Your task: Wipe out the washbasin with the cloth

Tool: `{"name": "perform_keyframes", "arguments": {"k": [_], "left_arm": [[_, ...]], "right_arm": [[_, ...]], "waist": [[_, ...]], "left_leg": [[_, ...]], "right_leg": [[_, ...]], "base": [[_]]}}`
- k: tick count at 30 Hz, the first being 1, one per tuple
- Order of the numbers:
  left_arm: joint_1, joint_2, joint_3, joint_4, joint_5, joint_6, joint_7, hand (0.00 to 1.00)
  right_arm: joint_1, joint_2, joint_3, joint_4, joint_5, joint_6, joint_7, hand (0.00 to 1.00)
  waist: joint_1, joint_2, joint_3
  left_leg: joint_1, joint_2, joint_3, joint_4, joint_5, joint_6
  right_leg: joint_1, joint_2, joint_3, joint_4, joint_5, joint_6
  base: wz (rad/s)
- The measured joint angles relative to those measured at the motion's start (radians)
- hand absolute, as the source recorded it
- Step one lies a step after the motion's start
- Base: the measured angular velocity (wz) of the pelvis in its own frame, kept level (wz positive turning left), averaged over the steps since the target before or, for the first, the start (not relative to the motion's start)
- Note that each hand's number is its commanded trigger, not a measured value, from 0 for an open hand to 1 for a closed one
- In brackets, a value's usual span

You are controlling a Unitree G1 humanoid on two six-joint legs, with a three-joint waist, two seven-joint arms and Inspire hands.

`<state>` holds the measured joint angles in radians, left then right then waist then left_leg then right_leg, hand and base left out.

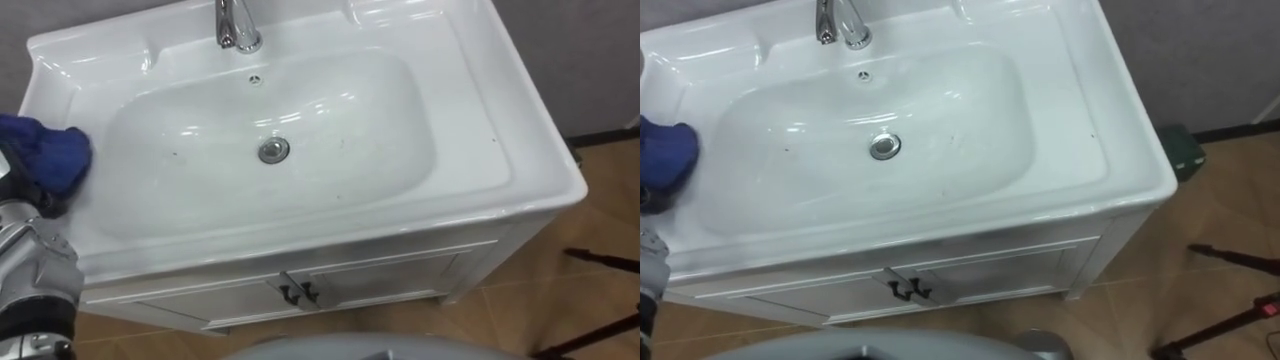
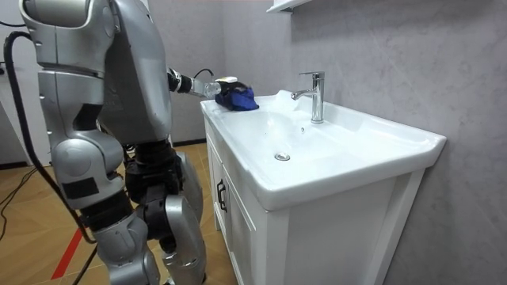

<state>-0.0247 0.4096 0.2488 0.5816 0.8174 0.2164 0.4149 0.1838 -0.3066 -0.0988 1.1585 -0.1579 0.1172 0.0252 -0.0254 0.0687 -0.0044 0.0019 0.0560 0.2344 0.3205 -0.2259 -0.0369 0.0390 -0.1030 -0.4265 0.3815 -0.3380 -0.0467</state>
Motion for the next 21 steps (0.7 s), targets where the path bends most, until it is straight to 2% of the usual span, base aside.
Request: {"name": "perform_keyframes", "arguments": {"k": [3,8,16,21], "left_arm": [[0.0,-0.007,-0.017,-0.023,0.001,-0.009,0.005,0.0],[0.0,-0.042,-0.032,-0.054,0.001,-0.036,0.006,0.0],[-0.001,-0.045,-0.072,-0.125,0.002,-0.036,0.004,0.0],[-0.006,-0.045,-0.08,-0.132,0.002,-0.034,-0.012,0.0]], "right_arm": [[-0.003,0.001,0.0,0.002,0.0,-0.014,0.0,0.0],[-0.006,0.011,0.01,0.005,0.01,-0.025,-0.002,0.0],[-0.006,0.015,0.041,0.003,0.034,-0.029,-0.003,0.0],[-0.02,0.017,0.078,0.002,0.034,-0.03,0.001,0.0]], "waist": [[-0.001,-0.001,0.0011],[-0.01,-0.001,0.0029],[-0.01,-0.002,0.0035],[-0.013,-0.002,0.0037]], "left_leg": [[-0.001,0.0,0.0,0.0,0.0,0.0],[-0.012,0.001,-0.003,0.003,0.0,0.0],[-0.013,-0.001,-0.002,-0.004,0.0,0.0],[-0.013,-0.002,-0.005,-0.013,0.0,0.0]], "right_leg": [[0.002,0.0,-0.001,-0.003,0.001,0.0],[0.0,0.0,-0.015,-0.007,0.002,0.001],[-0.003,0.002,-0.014,-0.021,0.01,0.005],[-0.002,0.002,-0.015,-0.022,0.01,0.006]], "base": [[0.01],[0.07],[0.0],[-0.02]]}}
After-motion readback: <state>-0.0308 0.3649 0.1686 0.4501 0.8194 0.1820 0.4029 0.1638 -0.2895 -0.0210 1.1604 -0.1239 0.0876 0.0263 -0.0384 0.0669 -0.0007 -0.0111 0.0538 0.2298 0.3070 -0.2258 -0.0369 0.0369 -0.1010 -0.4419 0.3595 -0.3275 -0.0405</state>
